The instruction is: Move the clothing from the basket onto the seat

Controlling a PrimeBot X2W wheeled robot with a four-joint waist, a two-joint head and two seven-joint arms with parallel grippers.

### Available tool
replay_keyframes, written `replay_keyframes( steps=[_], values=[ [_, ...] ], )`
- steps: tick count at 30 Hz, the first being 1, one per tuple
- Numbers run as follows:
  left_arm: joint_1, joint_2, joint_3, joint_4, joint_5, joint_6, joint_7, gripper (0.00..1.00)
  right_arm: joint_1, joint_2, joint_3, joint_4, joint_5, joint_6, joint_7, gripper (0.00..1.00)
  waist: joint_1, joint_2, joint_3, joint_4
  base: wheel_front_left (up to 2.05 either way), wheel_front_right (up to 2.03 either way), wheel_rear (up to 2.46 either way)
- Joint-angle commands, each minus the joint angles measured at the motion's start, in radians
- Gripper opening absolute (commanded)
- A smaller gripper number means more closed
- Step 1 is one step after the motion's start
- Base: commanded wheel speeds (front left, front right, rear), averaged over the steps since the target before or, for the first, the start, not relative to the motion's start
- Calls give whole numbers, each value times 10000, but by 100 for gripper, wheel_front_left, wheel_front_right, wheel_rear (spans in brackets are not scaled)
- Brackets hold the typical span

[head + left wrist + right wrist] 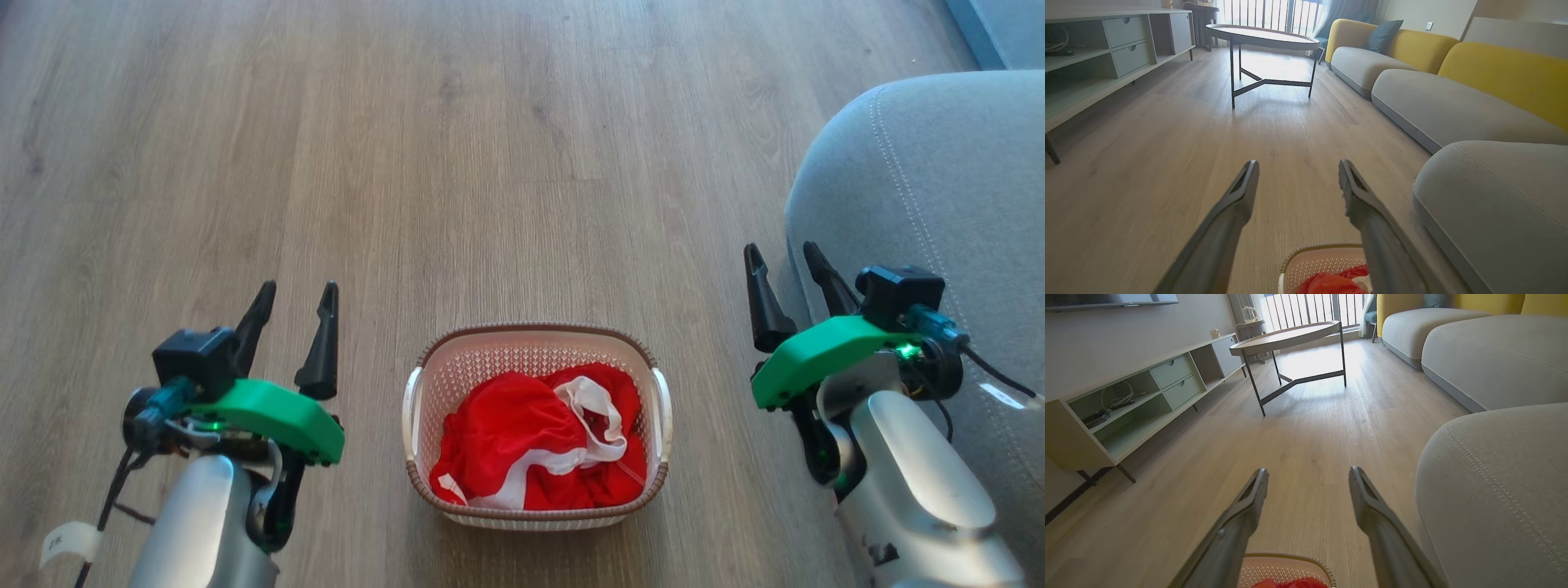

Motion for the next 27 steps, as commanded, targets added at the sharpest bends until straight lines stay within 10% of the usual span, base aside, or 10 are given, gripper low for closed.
replay_keyframes(
  steps=[1,27],
  values=[
    [-629,156,356,-271,348,7,-169,100,-543,-67,110,-231,-325,65,-164,100,-1,0,-8,4,0,0,0],
    [-780,-151,921,127,1400,7,-479,100,-579,179,-778,-49,-1876,71,-473,100,-1,0,0,-59,0,0,0]
  ],
)
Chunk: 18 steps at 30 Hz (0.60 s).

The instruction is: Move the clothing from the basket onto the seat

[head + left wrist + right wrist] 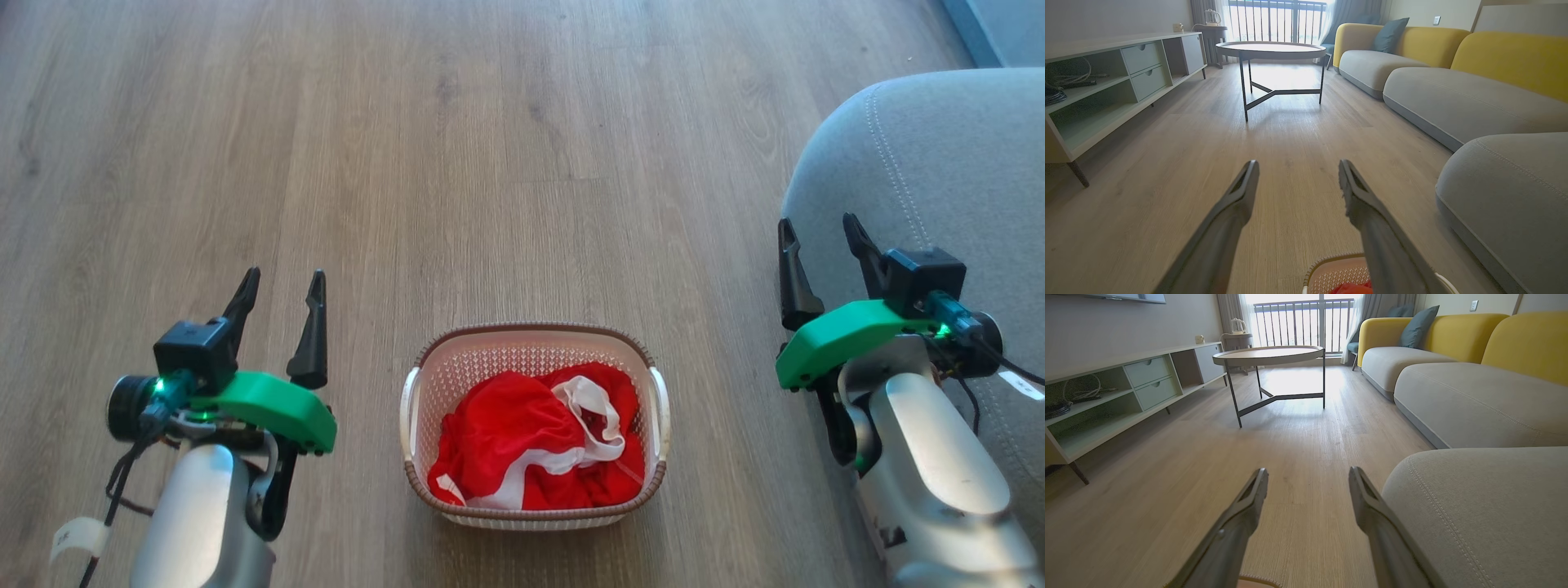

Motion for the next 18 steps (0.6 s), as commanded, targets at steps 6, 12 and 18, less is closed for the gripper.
replay_keyframes(
  steps=[6,12,18],
  values=[
    [-445,57,365,-177,18,7,-95,100,-292,156,113,-308,-98,71,-134,100,-1,-1,-14,-42,0,0,0],
    [-419,42,188,-154,8,7,-95,100,-326,153,114,-465,-123,71,-134,100,-1,-1,93,-83,0,0,0],
    [-511,89,-221,-134,-106,7,-95,100,-550,231,104,-884,-218,71,-134,100,-1,-1,667,-201,0,0,0]
  ],
)
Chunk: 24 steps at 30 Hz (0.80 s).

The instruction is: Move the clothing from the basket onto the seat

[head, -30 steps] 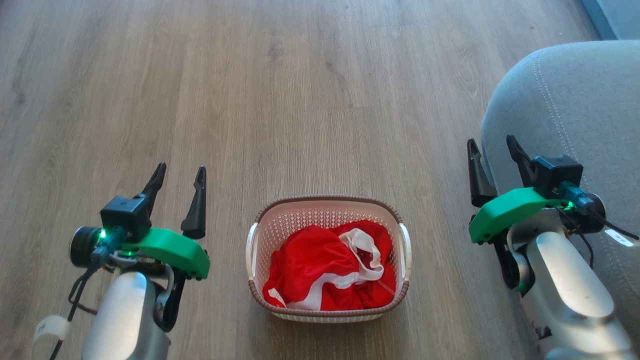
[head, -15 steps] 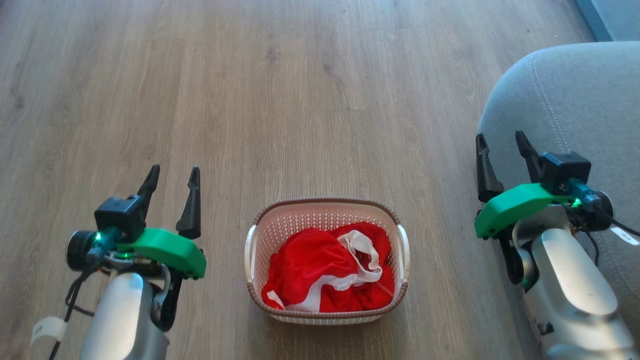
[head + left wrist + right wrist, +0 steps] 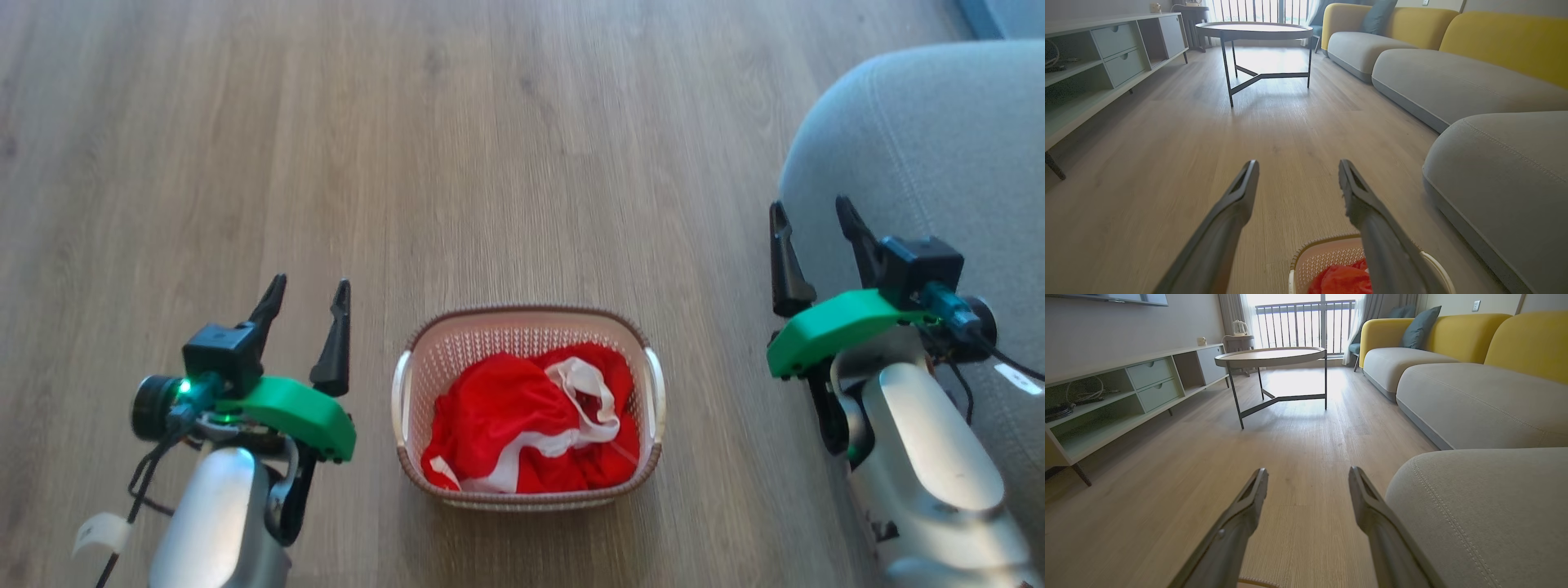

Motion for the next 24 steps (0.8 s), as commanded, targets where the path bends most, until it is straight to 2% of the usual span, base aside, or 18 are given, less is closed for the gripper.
replay_keyframes(
  steps=[1,5,12,24],
  values=[
    [-556,151,136,-289,-127,7,-95,100,-586,77,125,-538,-79,71,-134,100,-1,-1,427,-92,0,0,0],
    [-765,191,-180,-283,-258,7,-95,100,-817,126,98,-894,-137,71,-134,100,-1,-1,982,-170,0,0,0],
    [-1527,364,-1033,-298,-501,7,-95,100,-1494,249,3,-1843,-352,71,-134,100,-1,-1,2707,-369,0,0,0],
    [-3111,720,-2899,109,-878,7,-95,100,-2730,484,-83,-3015,-696,71,-134,100,-1,-1,5441,-905,0,0,0]
  ],
)
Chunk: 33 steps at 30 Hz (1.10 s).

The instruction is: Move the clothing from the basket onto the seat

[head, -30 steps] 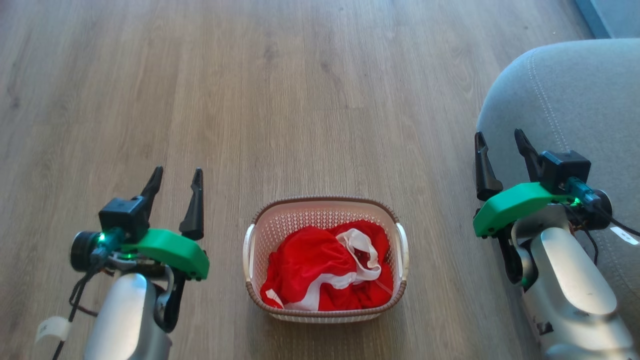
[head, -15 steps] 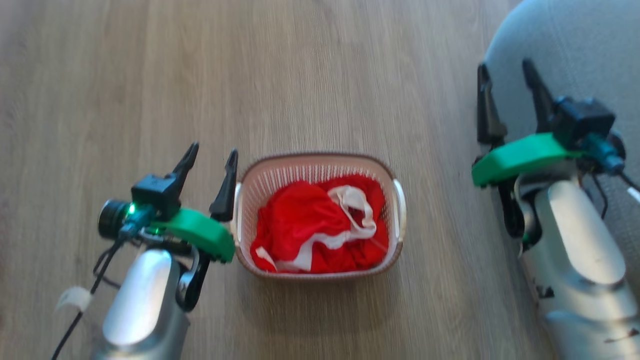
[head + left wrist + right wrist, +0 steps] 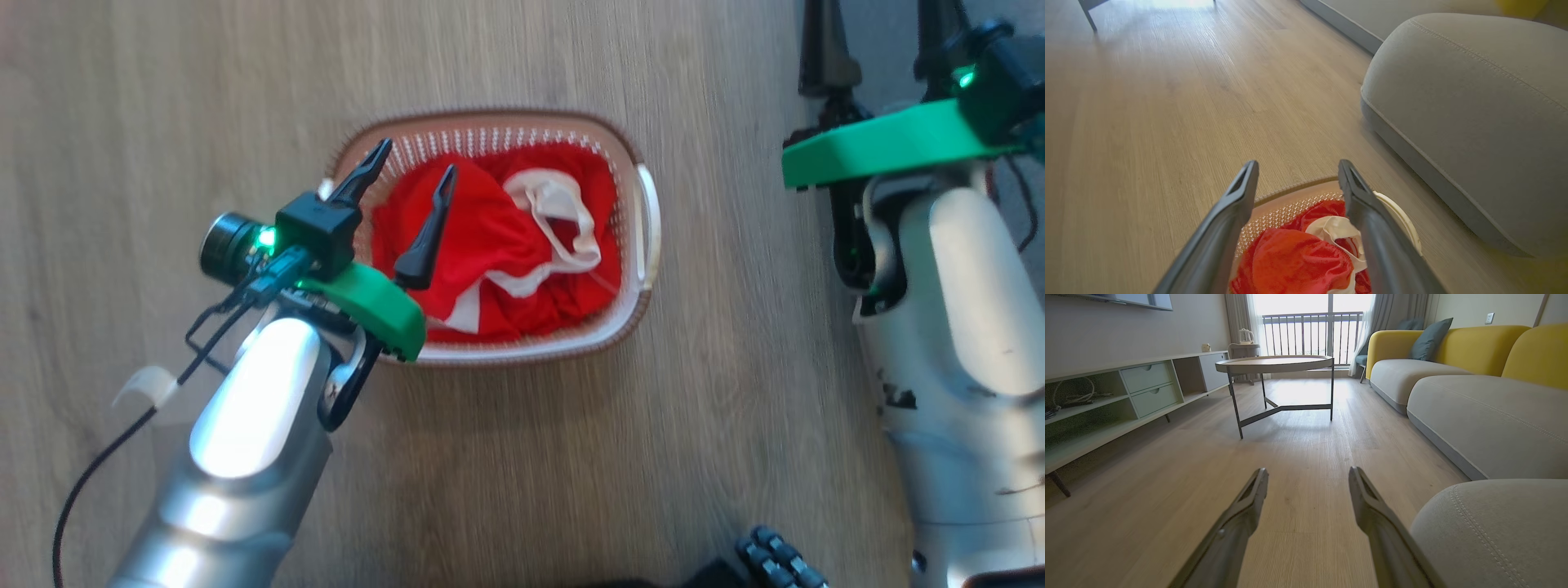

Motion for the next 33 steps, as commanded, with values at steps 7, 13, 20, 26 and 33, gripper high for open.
replay_keyframes(
  steps=[7,13,20,26,33],
  values=[
    [-1087,582,-803,243,-192,7,-63,100,-588,201,185,-868,-150,71,-47,100,-4,0,1813,-592,0,0,0],
    [-2040,854,-1701,868,-307,7,-63,100,-957,226,281,-1250,-27,71,-47,100,-4,0,2776,-982,0,0,0],
    [-3092,1083,-2837,2407,-613,7,-63,100,-947,229,287,-1487,442,71,-47,100,-4,0,3484,-1497,0,0,0],
    [-3824,1190,-3759,3606,-657,7,-63,100,-852,230,269,-1571,734,71,-47,100,-4,0,3826,-1822,0,0,0],
    [-4695,1174,-5332,5172,-557,7,383,100,-752,230,221,-1629,1041,71,-47,100,-4,0,4128,-2071,0,0,0]
  ],
)
